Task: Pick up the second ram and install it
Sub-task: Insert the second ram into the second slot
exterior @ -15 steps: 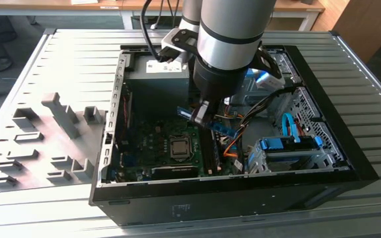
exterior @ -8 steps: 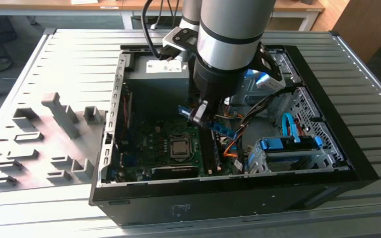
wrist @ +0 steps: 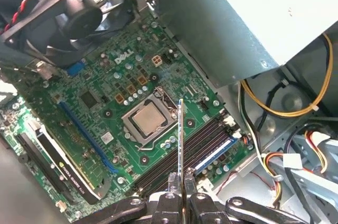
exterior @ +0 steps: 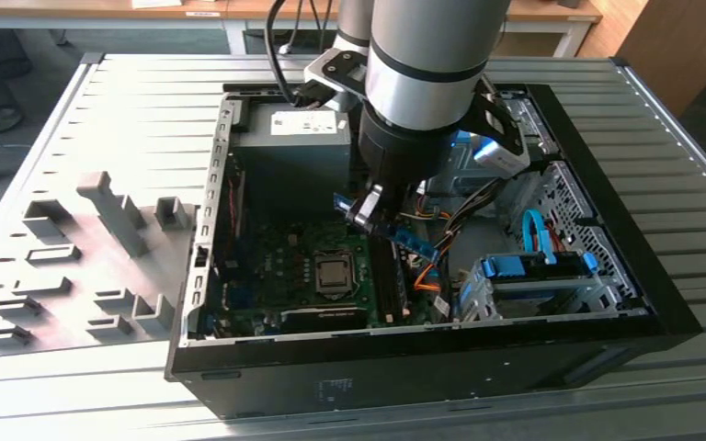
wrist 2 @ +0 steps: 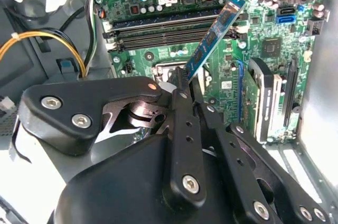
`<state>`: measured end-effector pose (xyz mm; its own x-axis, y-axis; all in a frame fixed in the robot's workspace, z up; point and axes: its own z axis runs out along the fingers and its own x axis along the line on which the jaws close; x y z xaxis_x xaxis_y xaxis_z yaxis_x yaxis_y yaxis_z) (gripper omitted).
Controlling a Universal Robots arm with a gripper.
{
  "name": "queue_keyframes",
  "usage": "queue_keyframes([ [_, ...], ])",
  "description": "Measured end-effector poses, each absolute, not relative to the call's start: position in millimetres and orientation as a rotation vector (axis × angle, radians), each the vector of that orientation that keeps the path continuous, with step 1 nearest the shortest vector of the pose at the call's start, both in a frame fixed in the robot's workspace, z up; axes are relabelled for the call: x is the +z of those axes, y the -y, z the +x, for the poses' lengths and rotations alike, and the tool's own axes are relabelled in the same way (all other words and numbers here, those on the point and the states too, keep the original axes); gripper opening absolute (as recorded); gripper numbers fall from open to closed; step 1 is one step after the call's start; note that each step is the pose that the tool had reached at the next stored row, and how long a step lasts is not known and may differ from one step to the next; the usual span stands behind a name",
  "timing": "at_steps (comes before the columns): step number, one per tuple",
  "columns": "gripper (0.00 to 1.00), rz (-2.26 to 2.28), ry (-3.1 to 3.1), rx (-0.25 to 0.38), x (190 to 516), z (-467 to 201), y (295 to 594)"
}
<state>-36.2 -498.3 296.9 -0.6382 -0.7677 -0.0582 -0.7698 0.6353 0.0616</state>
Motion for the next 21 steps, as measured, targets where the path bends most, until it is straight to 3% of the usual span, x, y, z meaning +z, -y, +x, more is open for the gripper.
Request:
queue_keyframes([
  [21, 0.14, -1.104, -2.905, 0.119, 296.5, -36.2, 498.3],
])
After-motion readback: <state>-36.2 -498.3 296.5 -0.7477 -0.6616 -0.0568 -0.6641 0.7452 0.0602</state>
